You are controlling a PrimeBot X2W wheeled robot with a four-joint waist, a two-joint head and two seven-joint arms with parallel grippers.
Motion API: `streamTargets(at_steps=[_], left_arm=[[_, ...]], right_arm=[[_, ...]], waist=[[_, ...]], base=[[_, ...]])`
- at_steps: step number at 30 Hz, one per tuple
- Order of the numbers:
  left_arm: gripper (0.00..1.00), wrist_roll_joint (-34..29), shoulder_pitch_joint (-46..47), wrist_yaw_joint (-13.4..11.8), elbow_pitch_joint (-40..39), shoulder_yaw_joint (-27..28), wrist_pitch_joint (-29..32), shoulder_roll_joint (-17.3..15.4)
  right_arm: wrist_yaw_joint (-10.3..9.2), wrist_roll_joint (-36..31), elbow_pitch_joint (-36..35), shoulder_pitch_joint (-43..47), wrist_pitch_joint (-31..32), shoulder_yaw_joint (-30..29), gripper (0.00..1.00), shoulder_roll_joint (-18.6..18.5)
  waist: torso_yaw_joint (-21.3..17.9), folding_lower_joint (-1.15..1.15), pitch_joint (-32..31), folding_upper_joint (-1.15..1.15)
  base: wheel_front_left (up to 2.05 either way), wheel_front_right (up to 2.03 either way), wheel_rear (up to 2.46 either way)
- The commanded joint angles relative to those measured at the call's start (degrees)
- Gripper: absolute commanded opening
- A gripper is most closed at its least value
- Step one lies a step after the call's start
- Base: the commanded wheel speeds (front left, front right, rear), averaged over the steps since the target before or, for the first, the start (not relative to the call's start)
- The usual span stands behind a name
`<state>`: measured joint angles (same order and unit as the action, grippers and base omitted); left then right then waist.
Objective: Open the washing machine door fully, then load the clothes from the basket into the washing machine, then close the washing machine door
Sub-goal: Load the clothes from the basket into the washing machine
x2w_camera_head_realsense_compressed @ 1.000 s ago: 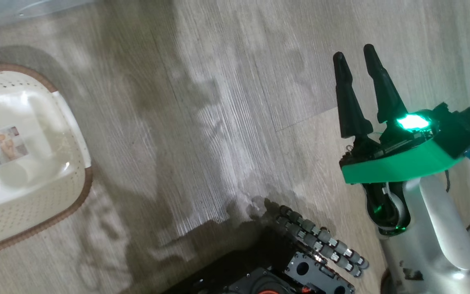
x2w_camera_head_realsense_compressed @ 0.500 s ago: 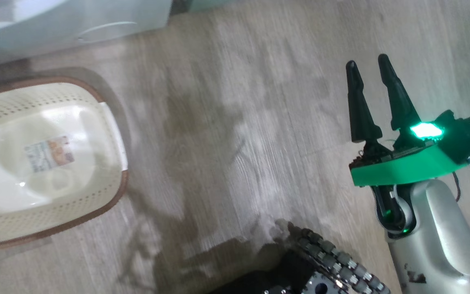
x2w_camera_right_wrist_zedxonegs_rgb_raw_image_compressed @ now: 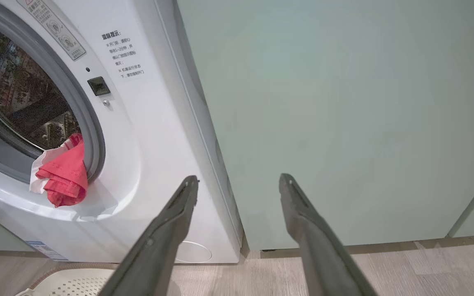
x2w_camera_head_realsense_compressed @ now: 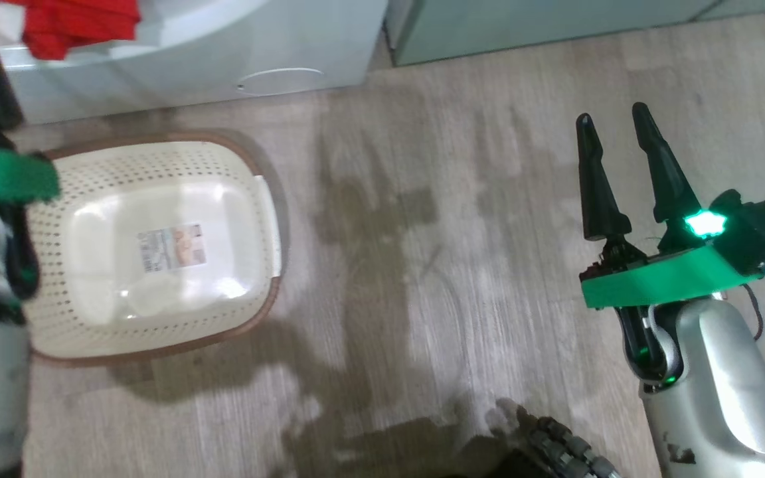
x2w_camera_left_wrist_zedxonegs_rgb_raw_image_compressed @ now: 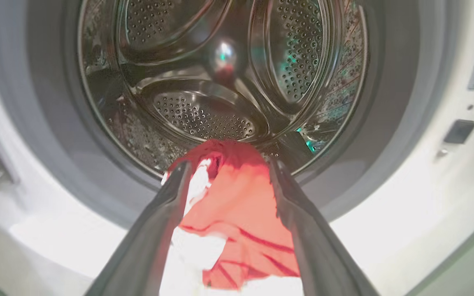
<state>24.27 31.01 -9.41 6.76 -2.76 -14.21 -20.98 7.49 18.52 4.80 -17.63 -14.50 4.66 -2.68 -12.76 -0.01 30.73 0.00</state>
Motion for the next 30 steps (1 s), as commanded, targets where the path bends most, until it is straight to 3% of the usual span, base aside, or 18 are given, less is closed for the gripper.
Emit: streamTargets(at_steps=[1, 14, 30], left_arm=[[1.0, -0.3, -0.9, -0.6, -3.0, 2.0, -0.5, -1.1], [1.0, -2.0, -15.9, -2.0, -7.4, -0.5, -0.8, 5.7], [1.0, -3.2, -22.0, -1.8, -8.0, -1.7, -0.7, 6.2]], right_arm=[[0.0, -0.6, -1.3, 1.4, -0.5, 0.7, 1.0, -0.2], [0.0, -3.2, 1.9, 2.4, 0.3, -0.1, 1.0, -0.2], [0.0, -3.8, 2.6, 4.1, 1.8, 0.2, 1.0, -0.2]], waist=[[1.6, 0.01, -1.3, 0.0], [5.2, 0.01, -7.2, 0.0], [6.8, 0.01, -10.4, 0.0]], base=[[0.0, 0.0, 0.0], [0.0, 0.0, 0.0], [0.0, 0.0, 0.0]])
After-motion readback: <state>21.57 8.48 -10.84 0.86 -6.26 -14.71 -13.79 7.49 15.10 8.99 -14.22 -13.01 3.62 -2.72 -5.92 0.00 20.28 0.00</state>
